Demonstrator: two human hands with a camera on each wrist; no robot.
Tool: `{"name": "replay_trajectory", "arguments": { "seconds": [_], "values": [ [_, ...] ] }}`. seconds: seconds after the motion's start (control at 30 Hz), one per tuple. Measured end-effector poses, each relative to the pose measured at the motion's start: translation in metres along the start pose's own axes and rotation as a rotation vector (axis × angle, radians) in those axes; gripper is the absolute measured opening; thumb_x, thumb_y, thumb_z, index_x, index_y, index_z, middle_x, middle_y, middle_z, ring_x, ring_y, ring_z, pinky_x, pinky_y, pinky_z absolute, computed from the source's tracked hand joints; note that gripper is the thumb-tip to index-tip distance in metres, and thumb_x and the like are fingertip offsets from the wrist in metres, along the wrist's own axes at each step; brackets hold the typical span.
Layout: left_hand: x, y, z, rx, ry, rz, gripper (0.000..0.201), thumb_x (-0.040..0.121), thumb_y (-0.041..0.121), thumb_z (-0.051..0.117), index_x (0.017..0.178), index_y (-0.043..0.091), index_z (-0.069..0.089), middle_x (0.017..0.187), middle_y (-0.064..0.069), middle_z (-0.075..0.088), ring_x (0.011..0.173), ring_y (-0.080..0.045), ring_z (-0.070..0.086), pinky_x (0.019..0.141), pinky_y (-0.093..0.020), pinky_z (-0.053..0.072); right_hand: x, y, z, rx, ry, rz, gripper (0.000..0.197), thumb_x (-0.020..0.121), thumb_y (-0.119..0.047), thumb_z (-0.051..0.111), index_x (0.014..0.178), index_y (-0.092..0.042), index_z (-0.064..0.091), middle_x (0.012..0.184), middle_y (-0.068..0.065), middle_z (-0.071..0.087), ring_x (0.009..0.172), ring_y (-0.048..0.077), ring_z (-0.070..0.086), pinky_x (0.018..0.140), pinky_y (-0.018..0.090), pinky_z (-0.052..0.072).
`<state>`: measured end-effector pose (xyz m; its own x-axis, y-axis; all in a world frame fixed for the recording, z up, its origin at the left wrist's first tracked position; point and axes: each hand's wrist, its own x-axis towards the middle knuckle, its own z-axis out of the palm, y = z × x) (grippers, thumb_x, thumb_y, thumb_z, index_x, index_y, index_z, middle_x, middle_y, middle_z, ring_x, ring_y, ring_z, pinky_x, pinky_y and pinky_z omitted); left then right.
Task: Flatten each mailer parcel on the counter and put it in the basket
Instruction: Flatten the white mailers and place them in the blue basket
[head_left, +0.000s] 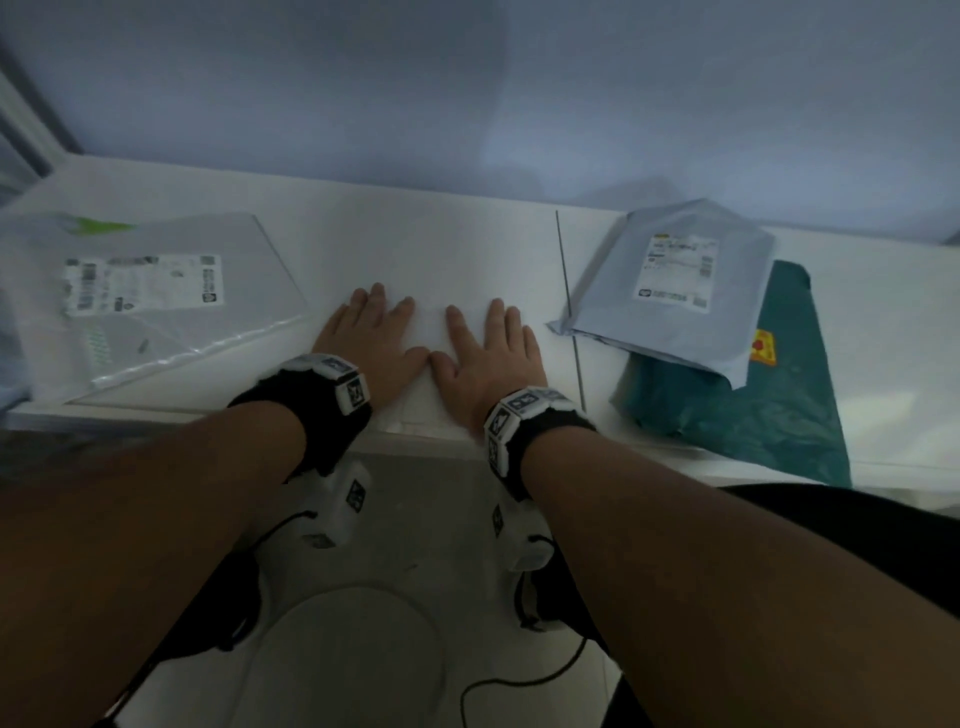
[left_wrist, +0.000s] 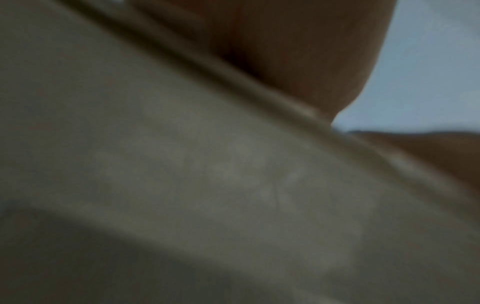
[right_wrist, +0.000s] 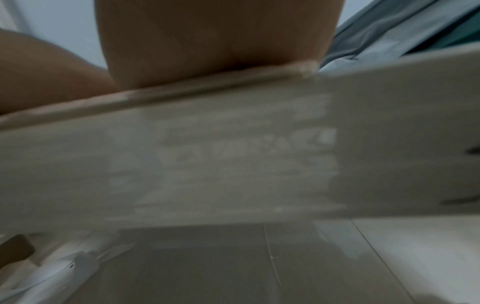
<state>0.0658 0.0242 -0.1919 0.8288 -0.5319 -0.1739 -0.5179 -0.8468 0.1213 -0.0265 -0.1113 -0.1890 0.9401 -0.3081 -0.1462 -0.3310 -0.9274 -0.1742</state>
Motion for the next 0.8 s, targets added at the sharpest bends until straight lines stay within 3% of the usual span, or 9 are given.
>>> {"name": "replay_trajectory", "arguments": {
  "seconds": [0.17,0.47,0.63,0.8],
  "values": [
    [-0.010,0.000,0.006,0.076,0.070,-0.002,0.067,0.094,0.060,0.021,0.153,0.034,0.002,0.161,-0.010,-0.009,0.148,-0.031,-0.006,0.120,-0.041,-0.002,-0.002,0.000,0.001,-0.001,-0.005,0.028,0.066,0.095,-0.062,0.016,0.155,-0.041,0.000,0.163,0.017,-0.011,0.150,0.037,-0.010,0.121,0.048,-0.005],
    [-0.004,-0.003,-0.001,0.026,-0.001,-0.005,0.070,0.091,0.068,0.024,0.152,0.040,0.004,0.162,-0.006,-0.010,0.149,-0.027,-0.002,0.121,-0.039,0.002,0.002,0.009,-0.002,-0.031,-0.042,-0.023,0.069,0.095,-0.068,0.015,0.155,-0.040,0.000,0.163,0.018,-0.008,0.150,0.037,-0.004,0.122,0.046,-0.002],
    [-0.016,-0.007,0.004,0.024,0.121,0.019,0.071,0.087,0.073,0.024,0.149,0.048,-0.001,0.159,-0.006,-0.023,0.148,-0.034,-0.002,0.121,-0.043,0.004,0.000,0.010,0.004,-0.036,0.001,-0.022,0.069,0.093,-0.071,0.010,0.154,-0.042,-0.001,0.164,0.016,-0.007,0.151,0.035,-0.002,0.122,0.045,-0.001],
    [-0.011,-0.007,0.006,0.067,0.019,-0.021,0.075,0.088,0.073,0.017,0.150,0.041,-0.008,0.160,-0.015,-0.012,0.148,-0.033,-0.005,0.120,-0.043,0.001,0.000,0.009,0.003,-0.039,-0.005,-0.017,0.068,0.094,-0.070,0.012,0.154,-0.042,-0.003,0.164,0.016,-0.007,0.151,0.035,-0.003,0.122,0.046,-0.001]
  ]
}}
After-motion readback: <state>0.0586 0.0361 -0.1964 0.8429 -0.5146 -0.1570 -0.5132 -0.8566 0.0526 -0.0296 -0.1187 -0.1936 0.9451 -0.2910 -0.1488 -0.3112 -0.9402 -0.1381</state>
